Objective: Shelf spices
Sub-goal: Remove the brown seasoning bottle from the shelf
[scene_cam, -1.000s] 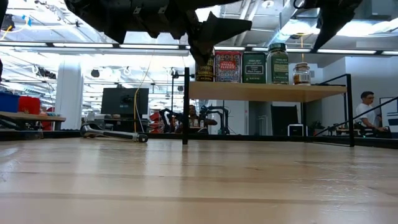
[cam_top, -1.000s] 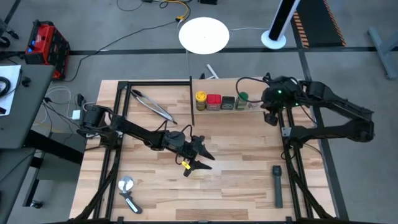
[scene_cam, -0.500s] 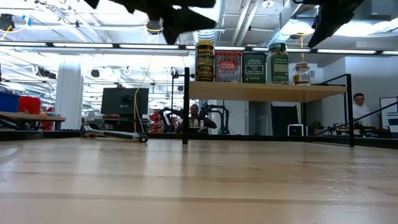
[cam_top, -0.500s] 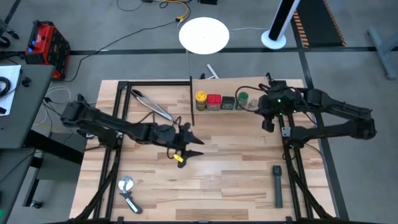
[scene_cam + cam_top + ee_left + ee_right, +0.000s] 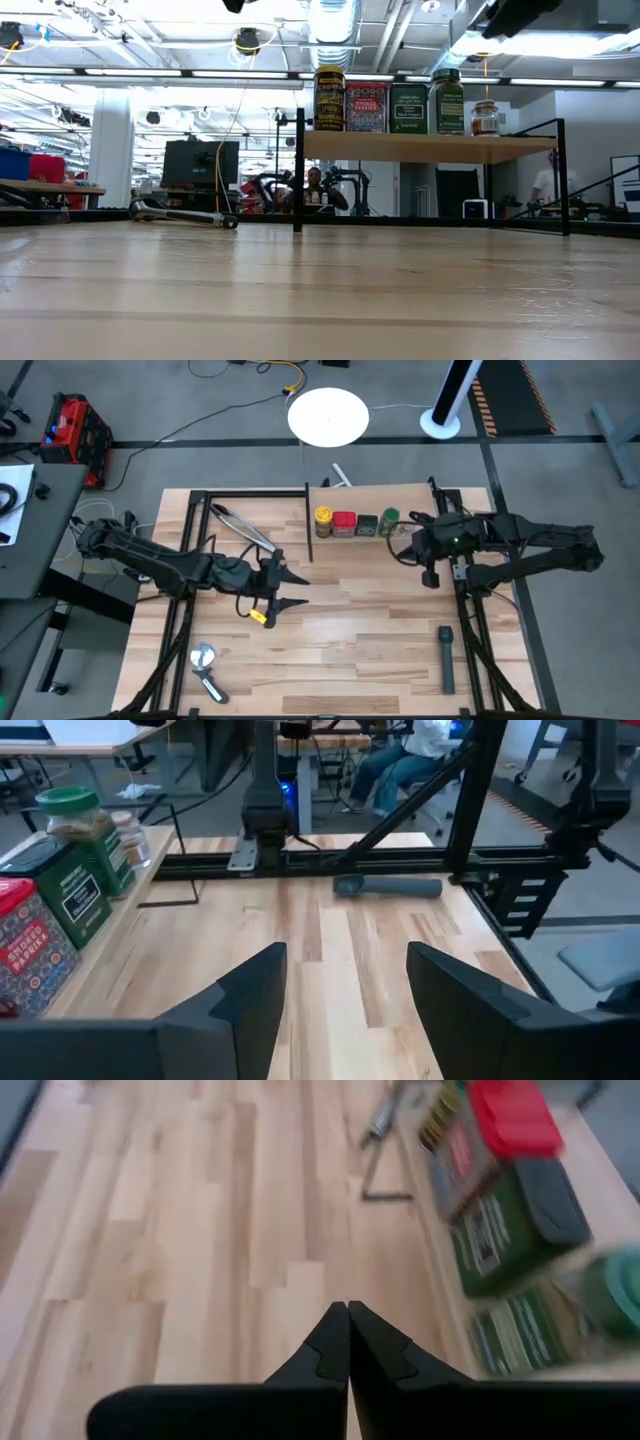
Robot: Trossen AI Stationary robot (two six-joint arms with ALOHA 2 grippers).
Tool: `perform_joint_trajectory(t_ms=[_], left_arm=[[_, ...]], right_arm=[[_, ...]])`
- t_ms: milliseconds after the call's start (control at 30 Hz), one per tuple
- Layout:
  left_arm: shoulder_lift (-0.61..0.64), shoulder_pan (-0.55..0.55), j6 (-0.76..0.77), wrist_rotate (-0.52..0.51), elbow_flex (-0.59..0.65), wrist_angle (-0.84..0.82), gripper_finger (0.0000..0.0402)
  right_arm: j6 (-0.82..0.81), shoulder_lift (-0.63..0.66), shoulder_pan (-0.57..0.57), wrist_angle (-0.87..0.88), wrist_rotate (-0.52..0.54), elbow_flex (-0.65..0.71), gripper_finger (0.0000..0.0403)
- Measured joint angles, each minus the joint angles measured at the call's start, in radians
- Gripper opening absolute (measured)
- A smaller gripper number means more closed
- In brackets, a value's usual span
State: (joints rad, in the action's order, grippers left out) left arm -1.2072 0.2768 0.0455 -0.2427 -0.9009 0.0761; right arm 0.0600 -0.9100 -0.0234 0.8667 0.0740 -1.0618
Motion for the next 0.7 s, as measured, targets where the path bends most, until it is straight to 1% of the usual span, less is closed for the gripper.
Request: perform_joint_trajectory(t_ms=[133,400,467,533,700], left_arm=[[-0.002,0.0,0.001,-0.002,0.0,-0.026,0.0201],[-0.01,0.0,0.003,-0.006,0.0,-0.024,0.0201],[-0.01,0.0,0.003,-0.021,0.0,-0.025,0.0201],[-0.01,0.0,0.003,-0.063,0.0,-0.025,0.0201],[-0.01,-0.003,-0.028,-0.221,0.0,-0.001,0.0201]], right_arm=[[0.001,0.0,0.031,-0.019,0.001,0.0,0.0006],[0.001,0.0,0.033,-0.024,0.002,0.0,0.0007],[0.001,0.0,0.033,-0.034,0.002,0.0,0.0007],[0.001,0.0,0.033,-0.045,0.002,0.0,0.0007],[0.037,0.002,0.031,-0.082,0.02,0.0,0.0007]])
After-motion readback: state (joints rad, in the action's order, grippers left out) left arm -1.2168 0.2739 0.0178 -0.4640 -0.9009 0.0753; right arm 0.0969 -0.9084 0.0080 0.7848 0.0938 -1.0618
